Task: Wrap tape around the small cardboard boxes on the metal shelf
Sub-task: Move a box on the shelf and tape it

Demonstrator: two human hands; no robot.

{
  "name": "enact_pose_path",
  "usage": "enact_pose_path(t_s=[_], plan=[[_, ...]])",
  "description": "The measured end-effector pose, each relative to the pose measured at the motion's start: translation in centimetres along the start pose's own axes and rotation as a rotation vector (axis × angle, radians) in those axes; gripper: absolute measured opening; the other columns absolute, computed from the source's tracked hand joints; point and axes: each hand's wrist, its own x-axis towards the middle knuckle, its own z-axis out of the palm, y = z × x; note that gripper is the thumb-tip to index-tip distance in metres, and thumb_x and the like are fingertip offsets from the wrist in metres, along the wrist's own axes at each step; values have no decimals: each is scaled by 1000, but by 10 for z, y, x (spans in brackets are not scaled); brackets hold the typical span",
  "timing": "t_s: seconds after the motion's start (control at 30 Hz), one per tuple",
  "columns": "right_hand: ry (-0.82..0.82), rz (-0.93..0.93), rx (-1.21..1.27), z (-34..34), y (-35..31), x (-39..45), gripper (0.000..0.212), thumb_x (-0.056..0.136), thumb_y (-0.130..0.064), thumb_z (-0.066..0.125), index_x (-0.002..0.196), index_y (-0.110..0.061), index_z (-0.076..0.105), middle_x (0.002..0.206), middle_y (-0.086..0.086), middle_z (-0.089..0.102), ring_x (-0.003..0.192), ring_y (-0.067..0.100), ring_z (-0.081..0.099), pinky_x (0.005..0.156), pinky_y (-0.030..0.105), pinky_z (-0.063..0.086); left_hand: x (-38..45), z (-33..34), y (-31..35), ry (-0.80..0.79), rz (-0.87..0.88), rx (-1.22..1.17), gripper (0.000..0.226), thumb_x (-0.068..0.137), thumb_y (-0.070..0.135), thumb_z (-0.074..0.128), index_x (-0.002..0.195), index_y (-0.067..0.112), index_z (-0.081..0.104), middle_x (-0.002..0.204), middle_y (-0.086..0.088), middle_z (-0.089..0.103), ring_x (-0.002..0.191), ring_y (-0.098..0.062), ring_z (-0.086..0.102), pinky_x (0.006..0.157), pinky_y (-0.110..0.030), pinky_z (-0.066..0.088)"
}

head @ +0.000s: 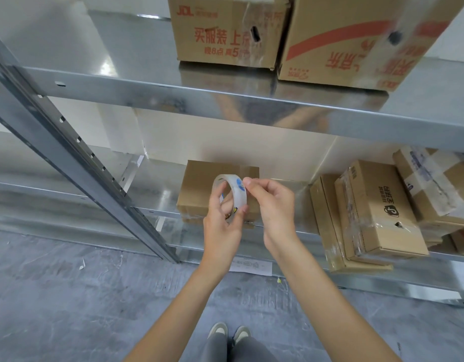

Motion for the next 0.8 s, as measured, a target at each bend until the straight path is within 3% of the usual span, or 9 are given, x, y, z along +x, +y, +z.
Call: enact_pose_path(t_s=[0.17,0.23,0.33,0.43,0.53,0.63,0.7,0.73,0.8], plan=[[96,90,85,9,3,-5,10,85,-5,69,88,5,66,84,12,68,69,16,57,52,19,46,-1,2,2,8,81,50,43,92,8,64,113,44,52,100,18,74,106,-1,65,88,-19,49],[106,121,107,12,6,-9,9,86,-6,68,89,2,64,86,11,66,70,17,56,52,20,44,-2,2,2,7,110,36,39,91,9,63,114,39,54,101,15,74,104,-7,67,89,-29,52],[78,229,215,17,5,-11,14,88,-5,66,100,-3,59,94,16,65,78,22,57,61,27,44,-3,0,2,15,150,30,34,89,17,61,114,39,53,100,13,74,103,-9,67,88,-34,53],[-7,441,493,18,4,-3,58,84,3,69,125,-13,30,107,22,65,86,27,63,80,38,51,-2,-10,4,29,190,10,36,90,15,62,109,44,53,100,11,74,103,-9,67,86,-29,51],[-109,464,463,21,6,2,63,83,-2,71,128,-14,29,96,17,70,81,23,68,86,42,50,3,-31,7,-25,205,57,33,90,17,63,112,40,54,107,10,73,107,-11,67,91,-34,51],[-162,343,236,20,13,9,57,78,-31,78,122,-16,45,106,5,69,93,16,68,80,28,54,25,-68,9,-3,254,202,35,91,22,66,120,39,56,113,23,68,111,2,62,96,-21,48],[-147,83,-168,10,24,17,60,74,-47,77,123,-23,51,124,-2,58,108,7,59,88,22,49,52,-100,5,120,308,377,34,93,22,66,126,27,59,111,28,65,103,14,59,92,-4,41],[-142,-86,-440,2,33,23,63,76,-50,75,127,-24,50,133,-4,52,118,7,52,97,25,44,67,-116,1,174,311,477,33,93,19,66,126,18,61,111,19,66,98,11,60,89,-3,40],[-224,-329,-964,-13,53,31,77,80,-55,69,142,-20,41,152,1,35,140,16,29,114,36,27,94,-140,-14,211,256,718,30,93,11,63,122,5,62,114,-6,65,98,-14,63,85,-19,45]])
